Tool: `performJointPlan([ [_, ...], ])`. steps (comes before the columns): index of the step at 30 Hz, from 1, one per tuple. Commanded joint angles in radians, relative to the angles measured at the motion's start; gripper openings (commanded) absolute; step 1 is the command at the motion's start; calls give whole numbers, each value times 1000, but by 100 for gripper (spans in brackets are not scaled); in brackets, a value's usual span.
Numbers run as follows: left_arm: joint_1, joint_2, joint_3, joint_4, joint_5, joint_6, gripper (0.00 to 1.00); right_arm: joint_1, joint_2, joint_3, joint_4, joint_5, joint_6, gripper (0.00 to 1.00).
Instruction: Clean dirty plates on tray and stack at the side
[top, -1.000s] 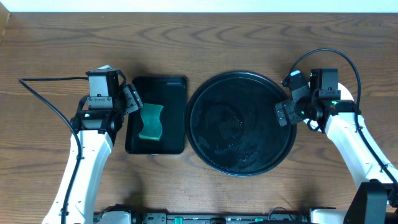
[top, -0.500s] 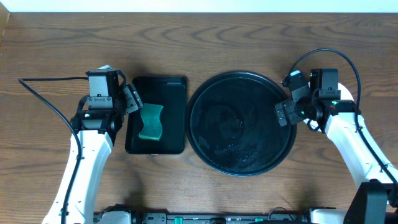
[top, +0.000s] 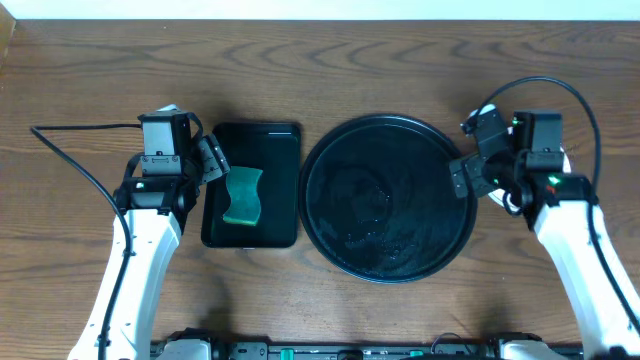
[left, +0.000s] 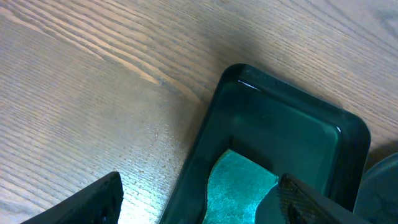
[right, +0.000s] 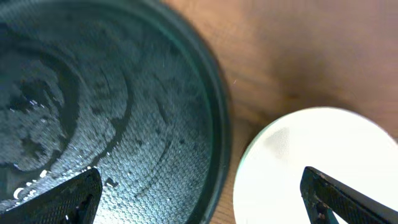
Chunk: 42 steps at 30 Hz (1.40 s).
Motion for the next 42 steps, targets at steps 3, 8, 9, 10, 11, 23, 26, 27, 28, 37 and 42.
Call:
performJointPlan([
  [3, 3, -5, 22, -1, -16, -9, 80, 10, -119, 8, 0, -1, -8, 99],
  [8, 3, -5, 22, -1, -16, -9, 80, 10, -224, 8, 0, -1, -8, 99],
  [9, 3, -5, 22, -1, -16, -9, 80, 10, -247, 8, 0, -1, -8, 99],
  [10, 3, -5, 22, -1, -16, -9, 80, 10, -269, 8, -1, -1, -8, 99],
  [11, 3, -5, 22, -1, -16, -10, 80, 10, -295, 8, 0, -1, -8, 99],
  [23, 3, -5, 22, -1, -16, -9, 80, 10, -583, -5, -39, -1, -8, 99],
  [26, 3, -5, 22, -1, -16, -9, 80, 10, -661, -14, -81, -1, -8, 99],
  [27, 3, -5, 22, -1, -16, -9, 80, 10, -693, -17, -102, -1, -8, 99],
  [28, 3, -5, 22, -2, -16, -9, 80, 9, -719, -19, -124, -1, -8, 99],
  [37, 3, -5, 22, -1, -16, -9, 80, -22, -971, -21, -400, 14, -24, 99],
  [42, 3, -5, 22, -2, -16, -9, 80, -51, -1098, -31, -487, -15, -23, 99],
])
